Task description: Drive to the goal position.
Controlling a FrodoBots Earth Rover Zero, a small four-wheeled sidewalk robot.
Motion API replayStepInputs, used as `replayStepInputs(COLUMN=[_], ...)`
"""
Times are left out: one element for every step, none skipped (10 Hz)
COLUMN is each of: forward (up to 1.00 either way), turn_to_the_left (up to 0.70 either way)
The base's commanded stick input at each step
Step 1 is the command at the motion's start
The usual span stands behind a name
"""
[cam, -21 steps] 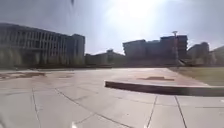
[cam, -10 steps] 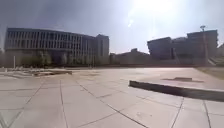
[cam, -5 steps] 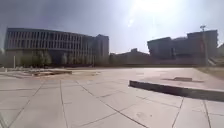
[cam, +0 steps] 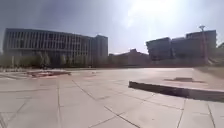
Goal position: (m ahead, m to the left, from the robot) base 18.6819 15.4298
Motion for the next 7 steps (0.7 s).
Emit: replayStepInputs(forward=[0.7,0.7,0.7,0.7,0.7,0.7,0.7], turn_to_the_left=[0.01,0.01,0.01,0.01,0.01,0.01,0.01])
